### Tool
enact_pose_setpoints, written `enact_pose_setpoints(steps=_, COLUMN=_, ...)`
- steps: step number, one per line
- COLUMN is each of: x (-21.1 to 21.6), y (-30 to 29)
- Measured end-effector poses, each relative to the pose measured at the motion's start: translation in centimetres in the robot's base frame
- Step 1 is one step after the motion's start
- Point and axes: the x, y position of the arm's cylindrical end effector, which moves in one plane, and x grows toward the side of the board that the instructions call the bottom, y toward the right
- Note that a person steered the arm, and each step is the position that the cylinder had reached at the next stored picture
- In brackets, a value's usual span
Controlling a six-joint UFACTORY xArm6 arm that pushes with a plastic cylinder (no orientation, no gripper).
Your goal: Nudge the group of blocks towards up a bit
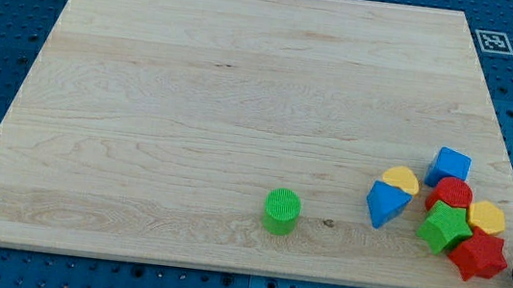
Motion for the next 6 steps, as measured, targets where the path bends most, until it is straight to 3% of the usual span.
enact_pose_setpoints(steps=6, x=-1.2, y=-2.8)
